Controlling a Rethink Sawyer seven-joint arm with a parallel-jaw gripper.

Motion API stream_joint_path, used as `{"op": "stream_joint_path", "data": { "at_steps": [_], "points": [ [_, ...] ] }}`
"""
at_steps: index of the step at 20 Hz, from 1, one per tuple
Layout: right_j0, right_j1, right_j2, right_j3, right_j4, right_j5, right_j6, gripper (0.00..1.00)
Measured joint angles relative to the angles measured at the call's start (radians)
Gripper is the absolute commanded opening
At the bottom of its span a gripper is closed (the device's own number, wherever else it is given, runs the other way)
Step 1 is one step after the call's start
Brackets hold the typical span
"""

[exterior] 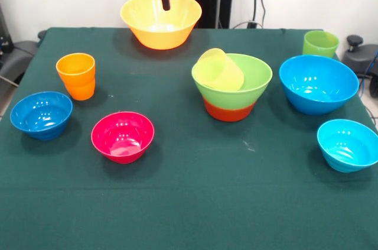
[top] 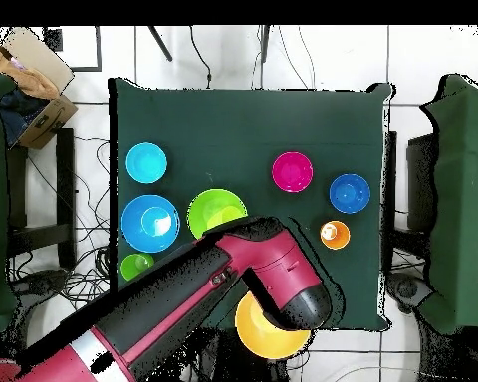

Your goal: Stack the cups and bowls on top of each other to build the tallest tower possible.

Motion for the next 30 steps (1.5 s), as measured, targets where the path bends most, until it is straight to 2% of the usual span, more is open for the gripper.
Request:
{"op": "stream_joint_path", "data": {
  "at_steps": [5,12,15,24,28,30],
  "points": [
    [-0.039,-0.030,0.010,-0.005,0.038,0.000,0.000,1.00],
    [-0.157,-0.117,0.065,-0.004,0.139,0.000,0.000,1.00],
    [-0.174,-0.143,0.079,-0.004,0.156,0.000,-0.005,1.00],
    [-0.172,-0.191,0.106,-0.003,0.170,0.000,-0.022,1.00],
    [-0.172,-0.206,0.106,-0.003,0.217,0.009,-0.055,1.00],
    [-0.172,-0.213,0.106,-0.003,0.247,0.028,-0.129,1.00]
  ]
}}
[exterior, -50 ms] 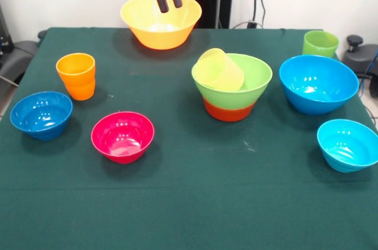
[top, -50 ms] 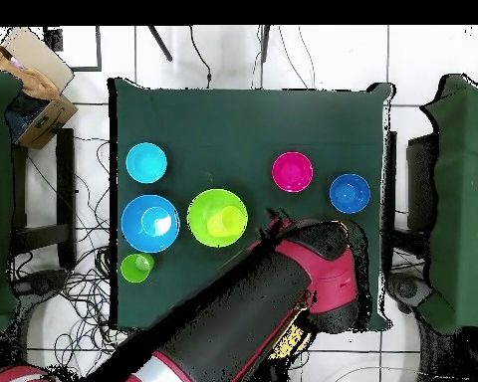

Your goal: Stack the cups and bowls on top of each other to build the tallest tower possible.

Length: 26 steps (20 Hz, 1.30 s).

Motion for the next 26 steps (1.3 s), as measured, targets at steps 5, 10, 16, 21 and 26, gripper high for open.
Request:
{"op": "stream_joint_path", "data": {
  "at_steps": [5,10,16,21,26],
  "points": [
    [-0.007,0.000,0.000,0.000,0.050,0.054,-0.253,1.00],
    [-0.015,0.000,0.000,0.000,0.089,0.078,-0.481,1.00],
    [-0.002,0.011,0.000,0.000,0.098,0.092,-0.568,1.00],
    [0.004,0.012,0.000,0.000,0.170,0.146,-0.581,1.00],
    [-0.001,0.013,-0.007,0.003,0.331,0.169,-0.707,1.00]
  ]
}}
